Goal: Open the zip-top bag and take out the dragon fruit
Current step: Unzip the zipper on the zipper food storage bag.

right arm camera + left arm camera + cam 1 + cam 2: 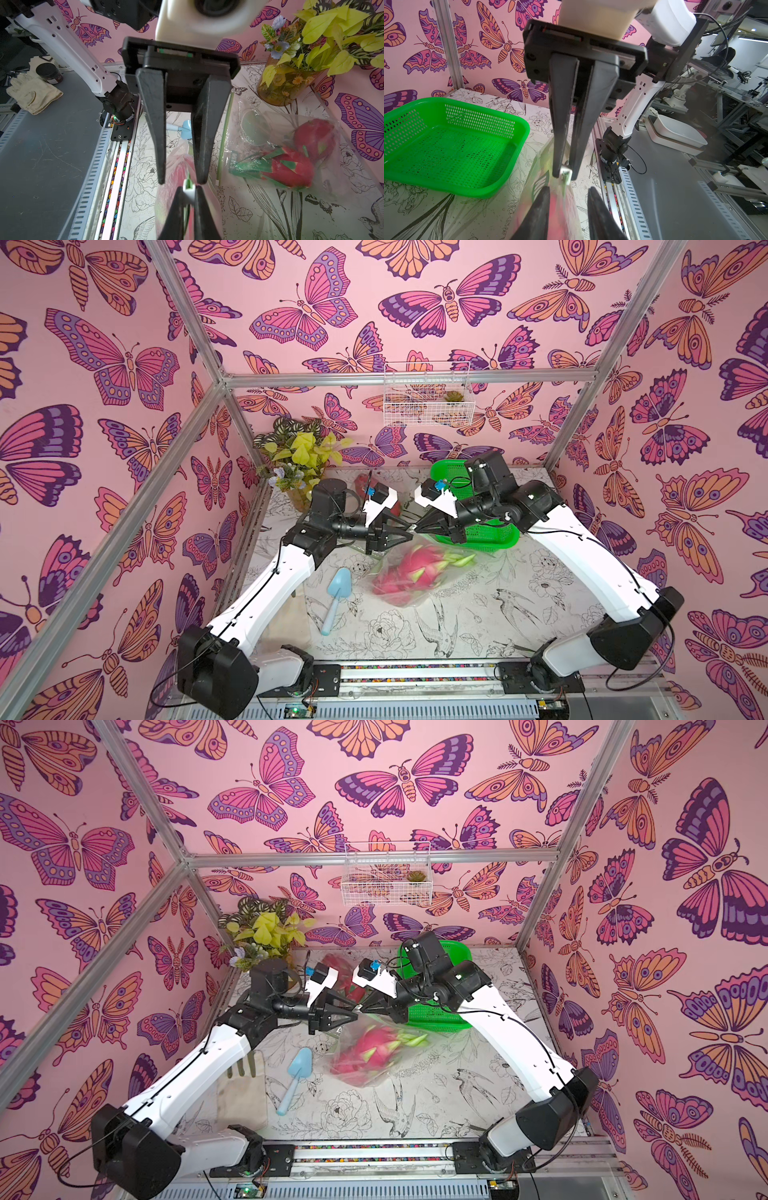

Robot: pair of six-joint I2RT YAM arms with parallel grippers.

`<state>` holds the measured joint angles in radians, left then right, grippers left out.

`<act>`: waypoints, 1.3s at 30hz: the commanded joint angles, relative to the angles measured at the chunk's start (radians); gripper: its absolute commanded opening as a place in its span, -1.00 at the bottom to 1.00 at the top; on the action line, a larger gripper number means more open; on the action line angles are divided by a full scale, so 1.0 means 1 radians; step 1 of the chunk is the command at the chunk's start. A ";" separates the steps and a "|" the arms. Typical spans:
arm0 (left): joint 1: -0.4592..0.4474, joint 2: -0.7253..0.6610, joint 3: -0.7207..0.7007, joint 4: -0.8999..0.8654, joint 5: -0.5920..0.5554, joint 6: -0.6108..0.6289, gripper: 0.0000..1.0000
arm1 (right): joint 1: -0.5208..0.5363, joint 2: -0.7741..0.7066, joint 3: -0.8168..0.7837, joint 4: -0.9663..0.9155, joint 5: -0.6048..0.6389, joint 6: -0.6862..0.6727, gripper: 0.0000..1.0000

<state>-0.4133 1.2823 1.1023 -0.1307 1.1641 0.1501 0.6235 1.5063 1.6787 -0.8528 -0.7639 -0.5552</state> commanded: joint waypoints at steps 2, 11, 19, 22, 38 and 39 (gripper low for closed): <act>-0.004 0.025 0.010 -0.011 0.021 0.021 -0.67 | 0.008 0.014 0.033 -0.026 -0.019 -0.016 -1.00; -0.004 0.013 0.013 -0.008 0.004 0.026 -1.00 | 0.012 0.024 0.030 -0.037 -0.005 -0.006 -1.00; 0.039 -0.059 -0.072 0.232 -0.033 -0.148 -1.00 | 0.013 -0.024 -0.069 0.010 0.058 0.054 -1.00; 0.074 -0.084 -0.125 0.394 -0.029 -0.264 -1.00 | 0.013 -0.049 -0.114 0.021 0.088 0.063 -1.00; 0.140 -0.130 -0.142 0.463 -0.023 -0.360 -1.00 | -0.003 -0.106 -0.235 0.034 0.241 0.047 -1.00; 0.147 -0.133 -0.141 0.461 -0.020 -0.361 -1.00 | -0.009 -0.107 -0.241 0.038 0.252 0.048 -1.00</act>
<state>-0.3065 1.2098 0.9463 0.1963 1.1370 -0.1886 0.6365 1.4139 1.4761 -0.6907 -0.6151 -0.5011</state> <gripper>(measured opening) 0.039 0.106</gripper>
